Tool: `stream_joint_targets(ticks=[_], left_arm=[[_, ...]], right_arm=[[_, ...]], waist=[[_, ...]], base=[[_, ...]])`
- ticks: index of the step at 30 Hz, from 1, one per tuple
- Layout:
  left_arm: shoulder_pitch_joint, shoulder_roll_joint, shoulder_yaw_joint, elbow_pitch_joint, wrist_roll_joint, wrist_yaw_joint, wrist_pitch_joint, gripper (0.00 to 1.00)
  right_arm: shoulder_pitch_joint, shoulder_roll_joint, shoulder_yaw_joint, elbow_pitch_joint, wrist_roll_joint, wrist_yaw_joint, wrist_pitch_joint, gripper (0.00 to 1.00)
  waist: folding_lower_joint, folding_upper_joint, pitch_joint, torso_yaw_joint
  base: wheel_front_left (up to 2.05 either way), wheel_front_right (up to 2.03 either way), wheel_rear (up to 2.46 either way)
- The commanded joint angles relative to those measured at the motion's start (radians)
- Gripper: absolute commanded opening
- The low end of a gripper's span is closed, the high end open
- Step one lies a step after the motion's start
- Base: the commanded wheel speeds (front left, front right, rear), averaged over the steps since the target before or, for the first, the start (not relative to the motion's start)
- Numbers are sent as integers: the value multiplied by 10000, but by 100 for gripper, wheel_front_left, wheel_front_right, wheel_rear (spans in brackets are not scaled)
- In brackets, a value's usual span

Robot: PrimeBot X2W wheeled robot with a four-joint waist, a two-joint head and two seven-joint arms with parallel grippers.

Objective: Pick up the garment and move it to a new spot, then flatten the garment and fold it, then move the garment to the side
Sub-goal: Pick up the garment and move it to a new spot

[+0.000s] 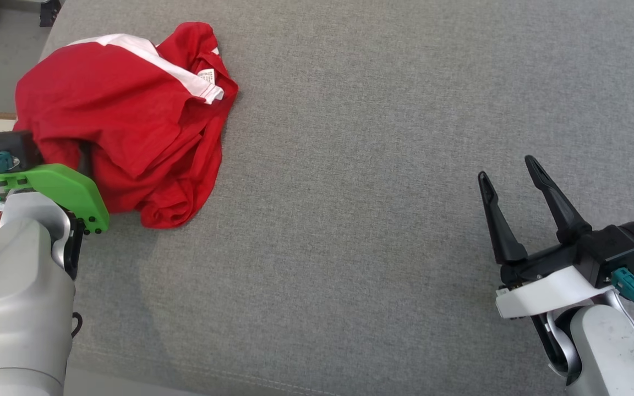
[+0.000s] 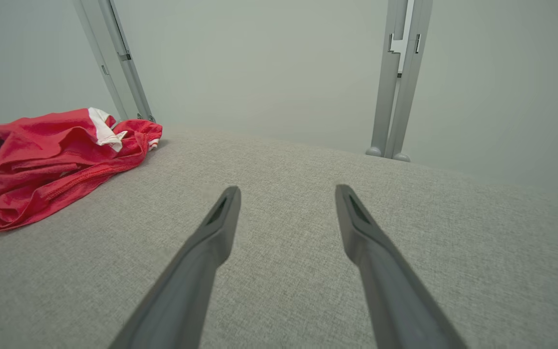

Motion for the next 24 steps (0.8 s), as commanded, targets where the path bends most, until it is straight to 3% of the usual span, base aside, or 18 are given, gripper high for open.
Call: stream_joint_targets(ticks=[1, 13, 24], left_arm=[[-213, 130, -26, 127, -74, -33, -129, 0], [-321, 353, -544, 308, 264, -35, -1320, 0], [70, 528, -1204, -1685, 360, -142, -1439, 0]], right_arm=[[-100, -29, 8, -4, 0, 1, -33, 100], [133, 533, -155, 360, 116, 1, -33, 100], [726, 1354, -420, 753, 357, 1, -33, 100]], waist=[[-1, 0, 34, -53], [-1, 0, -973, -48], [-1, 0, -2895, -182]], base=[[0, 0, 0], [0, 0, 0], [0, 0, 0]])
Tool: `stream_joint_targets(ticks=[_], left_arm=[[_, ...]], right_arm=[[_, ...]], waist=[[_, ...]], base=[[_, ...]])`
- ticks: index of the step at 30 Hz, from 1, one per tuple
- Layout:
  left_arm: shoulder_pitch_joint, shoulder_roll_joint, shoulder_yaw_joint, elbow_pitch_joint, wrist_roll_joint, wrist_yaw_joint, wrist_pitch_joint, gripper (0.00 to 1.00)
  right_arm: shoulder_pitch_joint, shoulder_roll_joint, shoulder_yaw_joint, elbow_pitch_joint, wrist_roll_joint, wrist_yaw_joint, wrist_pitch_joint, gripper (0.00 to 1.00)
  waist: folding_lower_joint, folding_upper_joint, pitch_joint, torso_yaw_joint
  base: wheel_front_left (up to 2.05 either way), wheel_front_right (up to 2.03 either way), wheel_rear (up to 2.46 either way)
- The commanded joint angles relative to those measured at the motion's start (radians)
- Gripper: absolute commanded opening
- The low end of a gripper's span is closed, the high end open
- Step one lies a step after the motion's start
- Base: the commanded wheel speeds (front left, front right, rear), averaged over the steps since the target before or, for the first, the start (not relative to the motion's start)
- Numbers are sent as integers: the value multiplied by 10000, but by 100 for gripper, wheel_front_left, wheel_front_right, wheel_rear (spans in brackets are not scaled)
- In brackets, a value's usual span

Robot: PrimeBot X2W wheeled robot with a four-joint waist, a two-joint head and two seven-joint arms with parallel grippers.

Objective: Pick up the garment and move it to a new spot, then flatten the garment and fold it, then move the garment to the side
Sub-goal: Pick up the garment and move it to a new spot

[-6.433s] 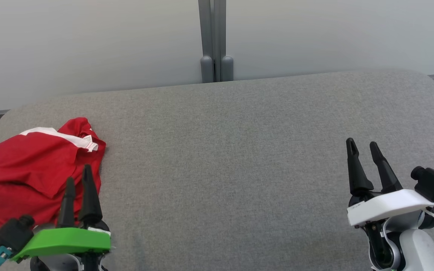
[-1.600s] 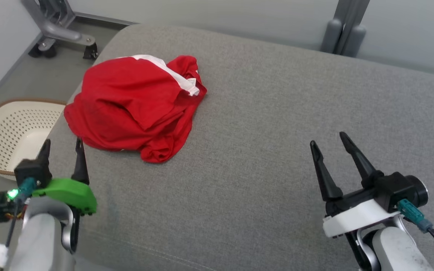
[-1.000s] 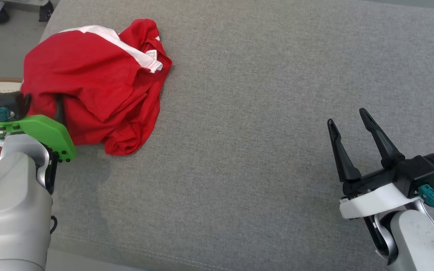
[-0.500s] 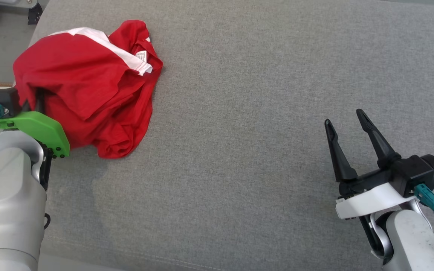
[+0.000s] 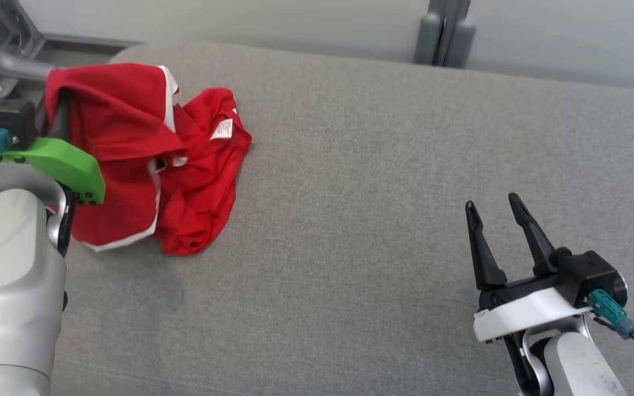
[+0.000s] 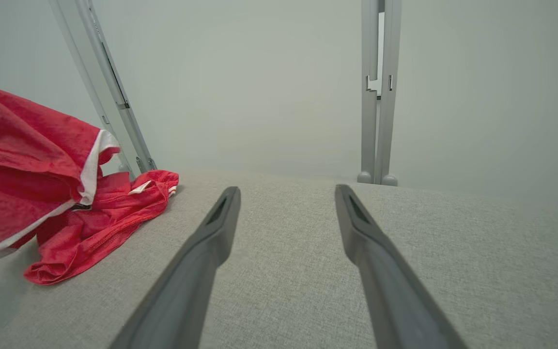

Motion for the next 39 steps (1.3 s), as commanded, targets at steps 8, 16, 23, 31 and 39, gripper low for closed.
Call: stream_joint_targets(ticks=[8, 16, 23, 31, 39], left_arm=[[666, -127, -569, -2362, -448, -36, 666, 0], [1575, -536, -1118, -5117, -869, 27, 1975, 0], [2040, -1248, -1732, -6778, -973, 242, 2757, 0], [1854, -1682, -2243, -7184, -841, 515, 3073, 0], [1366, -1768, -2353, -6282, -798, 662, 2879, 0]], right_arm=[[414, 167, 35, 57, 217, 1, -33, 100], [276, 174, 114, -65, 561, 1, -35, 100], [-69, 173, 68, -95, 608, 1, -33, 100], [-432, 175, 97, -146, 781, 1, -33, 100], [-662, 185, 100, -171, 1110, 1, -33, 100]], waist=[[-1, 0, -1324, -520], [-1, 0, -1273, -1445], [-1, 0, -842, -2730], [-1, 0, -163, -4791], [-1, 0, 509, -6563]], base=[[0, 0, 0], [0, 0, 0], [0, 0, 0], [0, 0, 0], [0, 0, 0]])
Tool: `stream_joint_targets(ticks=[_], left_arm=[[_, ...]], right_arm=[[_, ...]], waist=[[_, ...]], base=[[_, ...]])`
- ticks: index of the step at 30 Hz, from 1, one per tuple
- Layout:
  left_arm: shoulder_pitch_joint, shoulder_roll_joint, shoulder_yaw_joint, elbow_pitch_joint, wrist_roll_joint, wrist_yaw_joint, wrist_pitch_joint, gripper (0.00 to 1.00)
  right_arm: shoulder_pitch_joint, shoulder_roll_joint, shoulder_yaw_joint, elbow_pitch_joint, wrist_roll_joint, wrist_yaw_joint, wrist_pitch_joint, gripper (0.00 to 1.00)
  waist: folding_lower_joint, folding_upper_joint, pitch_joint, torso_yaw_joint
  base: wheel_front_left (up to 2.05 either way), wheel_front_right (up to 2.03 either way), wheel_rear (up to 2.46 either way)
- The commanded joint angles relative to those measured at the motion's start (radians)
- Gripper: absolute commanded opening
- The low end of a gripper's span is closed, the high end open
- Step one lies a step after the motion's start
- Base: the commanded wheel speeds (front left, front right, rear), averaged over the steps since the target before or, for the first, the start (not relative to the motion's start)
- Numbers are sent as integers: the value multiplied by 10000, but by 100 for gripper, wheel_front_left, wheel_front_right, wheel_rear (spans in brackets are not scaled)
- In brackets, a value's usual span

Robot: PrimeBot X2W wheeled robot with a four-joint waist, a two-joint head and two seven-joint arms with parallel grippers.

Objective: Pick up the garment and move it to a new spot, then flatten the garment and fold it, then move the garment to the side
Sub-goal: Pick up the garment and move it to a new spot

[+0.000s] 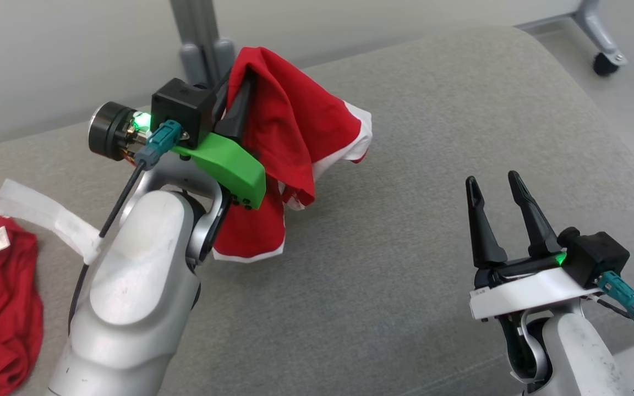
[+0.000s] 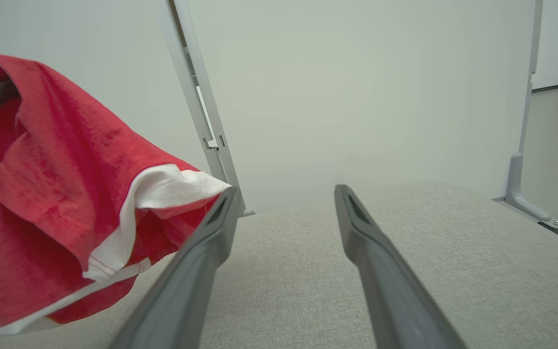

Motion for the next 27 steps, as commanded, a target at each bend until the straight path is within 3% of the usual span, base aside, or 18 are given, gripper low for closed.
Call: stream_joint_targets(ticks=[1, 9, 10, 11, 19, 23, 27], left_arm=[[-282, 38, 62, 191, 14, 68, -123, 0], [-923, 45, 107, 2171, 259, 324, -868, 0], [-984, 41, 120, 2586, 266, 383, -909, 33], [-1021, 73, 75, 2950, 334, 416, -883, 100], [-808, -143, 137, 4672, 94, 693, -2124, 100], [-330, -261, 108, 4719, -196, 573, -2586, 100], [194, -327, -277, 4489, -318, 74, -2685, 100]], right_arm=[[-170, 4, 11, -37, 106, 1, -31, 100], [-218, 6, 118, -78, 289, 1, -31, 100], [-218, 5, 132, -79, 297, 1, -31, 100], [-227, 5, 144, -70, 303, 1, -31, 100], [-157, 0, 126, -24, 91, 1, -33, 100], [-6, -6, 22, 15, -80, 1, -31, 100], [161, -7, -195, 66, -282, 1, -31, 100]], waist=[[0, -1, 908, -1611], [0, -1, 1248, -2244], [0, -1, 1261, -2259], [0, -1, 1265, -2260], [0, -1, 939, -1581], [0, -1, 541, -819], [0, -1, 79, 62]], base=[[0, 0, 0], [0, 0, 0], [0, 0, 0], [0, 0, 0], [0, 0, 0], [0, 0, 0], [0, 0, 0]])
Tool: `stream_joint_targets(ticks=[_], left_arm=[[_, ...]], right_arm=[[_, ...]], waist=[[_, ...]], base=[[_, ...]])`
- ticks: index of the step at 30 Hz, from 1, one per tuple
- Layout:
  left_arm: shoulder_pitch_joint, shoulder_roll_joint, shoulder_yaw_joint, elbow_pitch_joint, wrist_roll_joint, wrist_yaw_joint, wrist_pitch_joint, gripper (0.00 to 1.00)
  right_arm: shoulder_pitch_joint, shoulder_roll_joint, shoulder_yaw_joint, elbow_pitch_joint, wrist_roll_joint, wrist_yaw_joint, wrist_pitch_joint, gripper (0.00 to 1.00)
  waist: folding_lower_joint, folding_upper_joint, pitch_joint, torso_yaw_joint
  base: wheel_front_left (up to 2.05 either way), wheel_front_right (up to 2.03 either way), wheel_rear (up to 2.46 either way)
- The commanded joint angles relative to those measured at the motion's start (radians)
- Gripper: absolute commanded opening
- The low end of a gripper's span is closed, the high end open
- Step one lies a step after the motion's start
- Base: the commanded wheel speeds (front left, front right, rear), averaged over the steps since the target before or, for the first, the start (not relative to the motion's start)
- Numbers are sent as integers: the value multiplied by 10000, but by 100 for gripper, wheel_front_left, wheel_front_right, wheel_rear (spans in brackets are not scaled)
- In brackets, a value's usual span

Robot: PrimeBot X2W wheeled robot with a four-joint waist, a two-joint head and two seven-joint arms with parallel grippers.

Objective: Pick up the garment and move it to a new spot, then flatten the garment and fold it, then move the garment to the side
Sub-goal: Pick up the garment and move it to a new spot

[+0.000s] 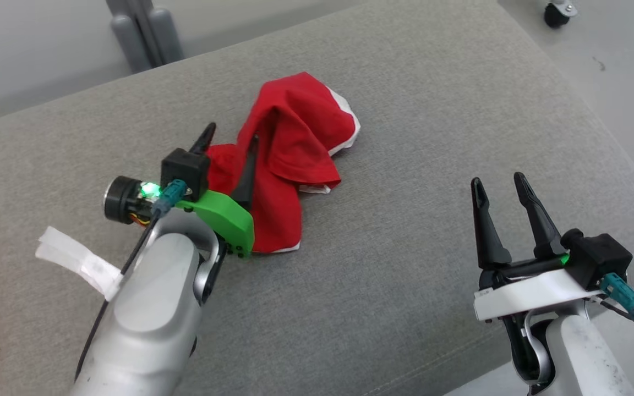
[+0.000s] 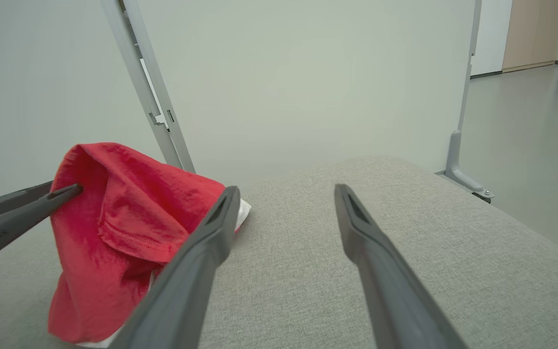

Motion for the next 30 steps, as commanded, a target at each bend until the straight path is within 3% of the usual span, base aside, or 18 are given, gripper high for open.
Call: stream_joint_targets(ticks=[1, 7, 15, 22, 30], left_arm=[[317, -15, -150, -121, -85, -180, -13, 100], [1310, 525, -278, -1187, -428, -502, 80, 100], [3283, 1194, 433, -3621, -529, 362, -290, 100], [5359, 784, 1186, -5723, -115, 870, -324, 100], [6812, 73, 1942, -6758, 652, 734, -329, 100]], right_arm=[[174, -18, 3, 45, -107, 1, -31, 100], [449, -26, -29, 52, -296, 1, -31, 100], [851, -24, -180, 24, -486, 1, -31, 100], [1200, -22, -279, 36, -607, 1, -31, 100], [1395, -22, -288, 86, -622, 1, -31, 100]], waist=[[0, -1, -995, 1346], [0, -1, -1583, 2274], [0, -1, -2117, 3198], [0, -1, -2299, 3563], [0, -1, -2421, 3549]], base=[[0, 0, 0], [0, 0, 0], [0, 0, 0], [0, 0, 0], [0, 0, 0]])
